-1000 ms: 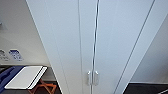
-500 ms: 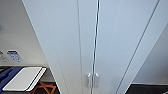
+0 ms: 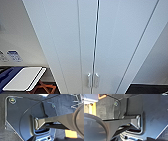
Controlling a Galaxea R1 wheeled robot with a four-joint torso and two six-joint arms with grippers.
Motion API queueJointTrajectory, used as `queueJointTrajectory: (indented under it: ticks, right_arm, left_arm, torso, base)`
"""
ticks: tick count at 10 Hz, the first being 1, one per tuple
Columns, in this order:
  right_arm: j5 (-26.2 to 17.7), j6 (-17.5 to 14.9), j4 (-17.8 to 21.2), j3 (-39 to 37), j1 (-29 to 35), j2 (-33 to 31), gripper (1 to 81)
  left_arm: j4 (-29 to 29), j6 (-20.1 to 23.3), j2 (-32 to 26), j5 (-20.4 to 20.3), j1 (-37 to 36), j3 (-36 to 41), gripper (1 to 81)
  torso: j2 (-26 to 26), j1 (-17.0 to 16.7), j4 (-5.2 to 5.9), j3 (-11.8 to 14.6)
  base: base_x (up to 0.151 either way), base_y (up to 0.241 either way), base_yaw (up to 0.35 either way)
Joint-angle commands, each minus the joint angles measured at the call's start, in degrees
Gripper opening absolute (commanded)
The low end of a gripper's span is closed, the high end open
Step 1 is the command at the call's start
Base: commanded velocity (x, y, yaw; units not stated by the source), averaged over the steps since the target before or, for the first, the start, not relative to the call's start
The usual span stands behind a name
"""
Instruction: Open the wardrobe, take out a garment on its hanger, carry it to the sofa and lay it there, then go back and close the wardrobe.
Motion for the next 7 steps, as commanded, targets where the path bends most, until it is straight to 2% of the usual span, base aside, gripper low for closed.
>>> queueJointTrajectory:
  ticks: [1, 5, 7]
  right_arm:
    - [-3.43, 0.4, 0.82, 10.81, 4.11, -9.68, 81.1]
    - [-3.52, 1.63, 1.0, 20.83, 10.27, -18.39, 81.1]
    - [-3.51, 1.63, 0.91, 25.57, 12.47, -20.58, 81.1]
  left_arm:
    - [0.3, -0.04, -7.88, 2.86, -2.93, 11.11, 81.1]
    - [-0.06, -0.12, -16.22, 3.03, -7.58, 22.71, 81.1]
    - [0.3, -0.13, -20.36, 3.12, -10.66, 29.48, 81.1]
  torso:
    - [0.0, 0.0, 0.0, 0.0]
    - [0.0, 0.02, 0.0, 0.0]
    - [0.0, 0.02, 0.0, 0.0]
  base:
    - [0.0, 0.0, 0.0]
    - [0.0, 0.0, 0.0]
    - [0.0, 0.0, 0.0]
